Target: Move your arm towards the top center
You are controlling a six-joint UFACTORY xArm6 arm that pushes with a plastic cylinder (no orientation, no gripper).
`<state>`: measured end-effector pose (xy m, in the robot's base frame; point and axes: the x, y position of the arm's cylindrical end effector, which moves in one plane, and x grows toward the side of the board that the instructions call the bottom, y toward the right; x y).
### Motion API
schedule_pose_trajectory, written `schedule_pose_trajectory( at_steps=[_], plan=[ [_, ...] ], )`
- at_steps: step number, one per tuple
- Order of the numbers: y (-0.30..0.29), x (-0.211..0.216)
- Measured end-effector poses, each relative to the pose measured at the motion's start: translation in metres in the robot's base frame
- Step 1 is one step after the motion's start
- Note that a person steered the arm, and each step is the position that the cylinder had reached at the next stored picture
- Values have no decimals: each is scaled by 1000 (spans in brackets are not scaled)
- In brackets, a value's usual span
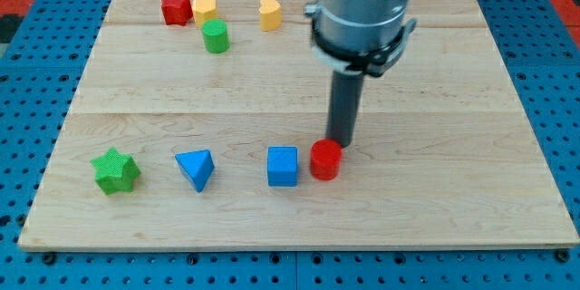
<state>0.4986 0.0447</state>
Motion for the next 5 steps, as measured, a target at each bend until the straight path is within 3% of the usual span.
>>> schedule_pose_trajectory(
  at_steps=[1, 2, 3, 5],
  plan=[
    [-2, 3],
    [23, -25],
    [45, -112],
    [-17, -289]
  ],
)
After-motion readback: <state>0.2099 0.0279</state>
